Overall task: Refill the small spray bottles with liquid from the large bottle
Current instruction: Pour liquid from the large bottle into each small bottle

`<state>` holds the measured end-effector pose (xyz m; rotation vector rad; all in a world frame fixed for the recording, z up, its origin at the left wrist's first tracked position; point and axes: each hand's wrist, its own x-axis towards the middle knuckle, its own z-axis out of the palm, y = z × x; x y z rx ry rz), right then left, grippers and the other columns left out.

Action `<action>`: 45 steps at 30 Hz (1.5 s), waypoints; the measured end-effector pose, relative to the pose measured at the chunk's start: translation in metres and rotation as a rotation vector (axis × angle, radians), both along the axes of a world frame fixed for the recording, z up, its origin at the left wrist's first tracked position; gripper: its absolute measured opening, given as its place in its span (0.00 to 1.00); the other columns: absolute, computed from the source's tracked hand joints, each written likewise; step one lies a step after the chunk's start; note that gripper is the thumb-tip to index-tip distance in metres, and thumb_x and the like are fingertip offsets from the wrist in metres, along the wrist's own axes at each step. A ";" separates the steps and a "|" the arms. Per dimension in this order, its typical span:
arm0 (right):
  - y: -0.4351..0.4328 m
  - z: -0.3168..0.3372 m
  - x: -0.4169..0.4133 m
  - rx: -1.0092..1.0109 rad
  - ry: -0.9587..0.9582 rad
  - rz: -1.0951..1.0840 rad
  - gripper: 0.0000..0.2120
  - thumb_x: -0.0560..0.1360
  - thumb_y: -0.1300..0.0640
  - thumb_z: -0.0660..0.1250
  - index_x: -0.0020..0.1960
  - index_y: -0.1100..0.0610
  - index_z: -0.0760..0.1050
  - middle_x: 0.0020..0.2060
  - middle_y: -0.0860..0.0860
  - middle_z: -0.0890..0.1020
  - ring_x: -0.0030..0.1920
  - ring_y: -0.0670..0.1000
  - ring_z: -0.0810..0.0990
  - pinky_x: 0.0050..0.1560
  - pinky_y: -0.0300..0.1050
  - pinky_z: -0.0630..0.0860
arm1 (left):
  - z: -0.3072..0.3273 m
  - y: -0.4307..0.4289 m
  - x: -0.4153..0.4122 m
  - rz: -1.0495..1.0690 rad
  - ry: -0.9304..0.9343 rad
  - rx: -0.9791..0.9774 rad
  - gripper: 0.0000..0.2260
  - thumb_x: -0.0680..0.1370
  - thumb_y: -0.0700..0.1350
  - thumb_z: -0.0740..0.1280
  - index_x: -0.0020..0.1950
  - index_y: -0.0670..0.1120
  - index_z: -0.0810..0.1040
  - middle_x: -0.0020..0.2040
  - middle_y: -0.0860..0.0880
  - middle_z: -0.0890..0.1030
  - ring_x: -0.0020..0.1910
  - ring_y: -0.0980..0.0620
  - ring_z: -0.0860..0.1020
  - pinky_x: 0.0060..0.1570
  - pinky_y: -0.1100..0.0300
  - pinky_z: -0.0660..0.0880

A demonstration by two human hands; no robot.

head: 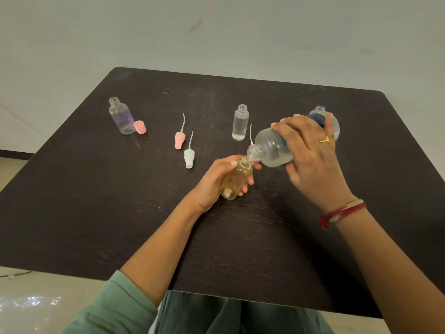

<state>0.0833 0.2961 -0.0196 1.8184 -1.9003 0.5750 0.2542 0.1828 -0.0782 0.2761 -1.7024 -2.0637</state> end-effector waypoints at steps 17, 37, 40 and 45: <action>-0.003 0.003 -0.002 -0.015 0.047 0.003 0.32 0.65 0.71 0.70 0.66 0.55 0.68 0.60 0.55 0.75 0.67 0.58 0.70 0.73 0.61 0.45 | -0.001 -0.002 0.000 -0.007 0.017 0.016 0.22 0.75 0.54 0.56 0.56 0.39 0.78 0.38 0.44 0.78 0.34 0.49 0.75 0.36 0.57 0.74; -0.003 0.006 -0.005 -0.026 0.059 -0.002 0.33 0.65 0.72 0.70 0.67 0.55 0.68 0.61 0.55 0.75 0.68 0.58 0.69 0.75 0.57 0.40 | -0.002 -0.002 0.000 -0.016 0.037 0.042 0.22 0.75 0.53 0.56 0.55 0.39 0.78 0.38 0.45 0.78 0.33 0.49 0.75 0.35 0.57 0.73; -0.003 0.006 -0.005 -0.024 0.048 0.002 0.33 0.65 0.72 0.70 0.66 0.55 0.68 0.61 0.55 0.75 0.68 0.58 0.69 0.75 0.56 0.40 | -0.002 -0.002 0.000 -0.016 0.039 0.041 0.22 0.75 0.53 0.56 0.55 0.39 0.78 0.38 0.44 0.78 0.34 0.49 0.75 0.36 0.57 0.73; -0.003 0.005 -0.004 -0.026 0.029 0.012 0.33 0.65 0.72 0.70 0.66 0.55 0.68 0.61 0.54 0.74 0.68 0.57 0.68 0.75 0.57 0.41 | -0.002 -0.002 -0.001 -0.014 0.040 0.043 0.22 0.75 0.53 0.56 0.56 0.38 0.78 0.38 0.45 0.78 0.34 0.49 0.75 0.35 0.57 0.73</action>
